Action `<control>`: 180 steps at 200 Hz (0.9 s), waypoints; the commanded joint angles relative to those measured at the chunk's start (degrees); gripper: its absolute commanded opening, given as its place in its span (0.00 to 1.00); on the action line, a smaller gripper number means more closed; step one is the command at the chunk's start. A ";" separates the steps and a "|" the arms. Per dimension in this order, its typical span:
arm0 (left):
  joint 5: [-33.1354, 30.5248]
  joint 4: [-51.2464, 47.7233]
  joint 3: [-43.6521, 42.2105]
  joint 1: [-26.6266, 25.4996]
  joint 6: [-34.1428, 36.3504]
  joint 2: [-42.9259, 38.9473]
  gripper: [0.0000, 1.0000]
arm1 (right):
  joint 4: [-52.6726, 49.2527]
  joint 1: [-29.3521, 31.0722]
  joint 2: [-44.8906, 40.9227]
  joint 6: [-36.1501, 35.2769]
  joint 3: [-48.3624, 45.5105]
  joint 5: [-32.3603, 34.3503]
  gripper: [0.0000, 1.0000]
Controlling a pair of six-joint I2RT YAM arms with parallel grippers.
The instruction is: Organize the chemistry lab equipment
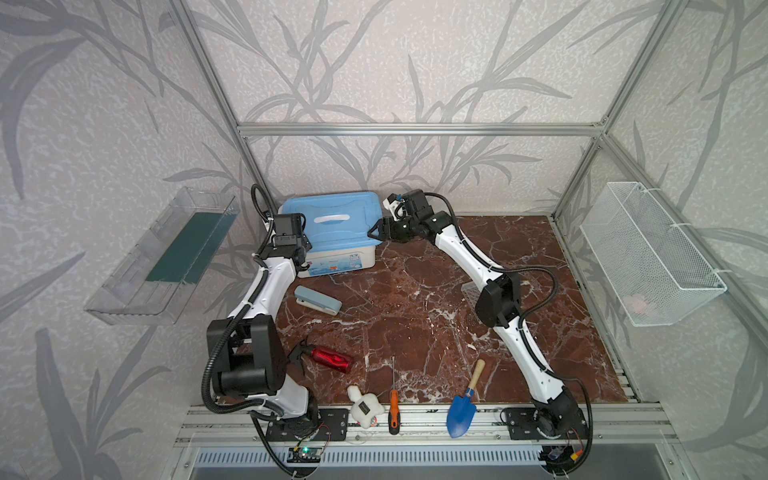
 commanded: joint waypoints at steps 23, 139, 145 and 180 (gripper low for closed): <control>1.83 -3.35 0.97 -0.79 0.08 4.54 0.71 | -6.13 -0.71 1.15 -0.84 2.10 10.57 0.69; -5.39 -4.19 3.97 -3.49 -0.69 6.23 0.99 | 15.47 -1.74 -2.55 5.49 -9.30 -4.57 0.91; -4.82 -3.18 3.81 -3.49 -0.59 6.16 0.99 | 15.38 -1.93 -2.46 5.48 -8.99 -4.24 0.91; 0.61 3.07 2.61 -2.62 0.80 7.71 0.99 | 11.94 -2.60 0.50 5.47 -3.83 -5.15 0.89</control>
